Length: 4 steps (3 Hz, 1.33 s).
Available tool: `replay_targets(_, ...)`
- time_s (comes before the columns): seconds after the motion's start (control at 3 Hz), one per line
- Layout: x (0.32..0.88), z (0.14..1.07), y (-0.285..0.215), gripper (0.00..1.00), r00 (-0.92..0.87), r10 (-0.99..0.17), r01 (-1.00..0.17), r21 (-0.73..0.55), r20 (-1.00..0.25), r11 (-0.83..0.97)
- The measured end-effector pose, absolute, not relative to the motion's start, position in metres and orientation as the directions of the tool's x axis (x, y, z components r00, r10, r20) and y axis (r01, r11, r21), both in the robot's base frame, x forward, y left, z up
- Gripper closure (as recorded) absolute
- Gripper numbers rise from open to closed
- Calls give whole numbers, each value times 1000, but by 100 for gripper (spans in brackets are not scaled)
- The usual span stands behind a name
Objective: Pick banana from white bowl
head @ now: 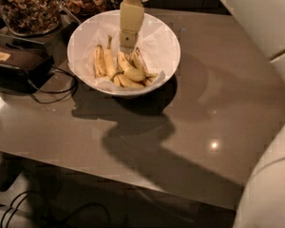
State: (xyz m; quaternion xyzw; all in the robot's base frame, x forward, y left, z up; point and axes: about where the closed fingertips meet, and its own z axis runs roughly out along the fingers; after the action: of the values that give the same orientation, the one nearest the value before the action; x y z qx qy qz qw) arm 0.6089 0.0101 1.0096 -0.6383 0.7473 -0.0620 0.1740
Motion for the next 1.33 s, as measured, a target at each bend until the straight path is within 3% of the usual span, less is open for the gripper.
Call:
replay_targets(0.67,614,1006,16,3,-186,-954,-930,-270,-235,248)
replay_targets(1.0,617,1003,20,14,-198,-952,-931,-259,-235,258)
replay_targets(1.33,622,1000,28,32,-192,-959,-935,-259,-210,244)
